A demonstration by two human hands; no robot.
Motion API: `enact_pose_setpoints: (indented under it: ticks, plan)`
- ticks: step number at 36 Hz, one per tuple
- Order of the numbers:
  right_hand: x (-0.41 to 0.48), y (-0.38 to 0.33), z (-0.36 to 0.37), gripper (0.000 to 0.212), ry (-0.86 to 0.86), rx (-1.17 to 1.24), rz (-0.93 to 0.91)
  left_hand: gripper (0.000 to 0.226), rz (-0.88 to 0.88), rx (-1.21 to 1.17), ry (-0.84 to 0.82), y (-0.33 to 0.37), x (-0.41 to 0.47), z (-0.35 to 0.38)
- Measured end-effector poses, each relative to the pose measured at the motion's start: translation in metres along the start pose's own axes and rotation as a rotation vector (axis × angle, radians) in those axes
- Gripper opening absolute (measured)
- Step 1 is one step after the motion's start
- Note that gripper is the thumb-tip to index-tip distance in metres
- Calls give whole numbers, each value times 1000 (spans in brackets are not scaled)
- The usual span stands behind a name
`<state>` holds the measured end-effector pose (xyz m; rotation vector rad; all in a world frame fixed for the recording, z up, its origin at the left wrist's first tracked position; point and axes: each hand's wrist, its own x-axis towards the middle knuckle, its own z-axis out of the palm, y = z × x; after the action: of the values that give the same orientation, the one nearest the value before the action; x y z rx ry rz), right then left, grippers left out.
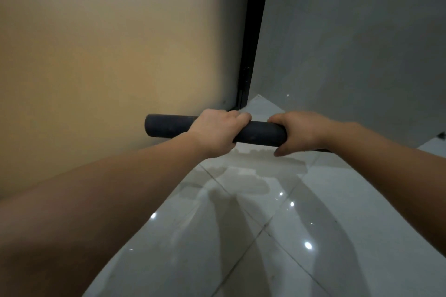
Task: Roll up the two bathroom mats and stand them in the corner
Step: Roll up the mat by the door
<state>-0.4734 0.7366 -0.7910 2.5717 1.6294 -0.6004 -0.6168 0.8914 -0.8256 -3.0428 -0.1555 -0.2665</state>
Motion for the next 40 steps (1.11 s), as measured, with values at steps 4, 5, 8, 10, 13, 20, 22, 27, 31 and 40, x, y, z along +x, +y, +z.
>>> enact_pose_setpoints:
  ticks: [4,5,8,10,13,20,22,27,31,40]
  plan:
    - [-1,-5,-2,37,-22,61,56,38,3,18,7,1,-2,3]
    - [-2,-6,0,34,18,12,58,41,-2,6,0,1,-1,4]
    - [-5,-3,8,21,314,-298,-33,53,-81,-136,-88,-1,4,1]
    - [-6,0,13,19,493,-455,-140,57,-123,-280,-196,1,8,0]
    - [-8,3,16,18,611,-486,-223,52,-180,-539,-286,6,10,0]
    - [-12,-4,-5,32,236,-324,-65,41,-139,-312,-139,8,9,5]
    - [-13,-5,-21,43,-10,-153,51,35,-83,-202,-41,7,6,8]
    - [-14,4,-27,49,-181,71,128,35,-43,-197,33,11,5,9]
    - [-16,4,-21,38,-86,-40,108,38,-57,-234,-9,16,8,7]
    - [-28,-13,-55,47,-70,-304,77,43,-156,-643,-148,47,24,-3]
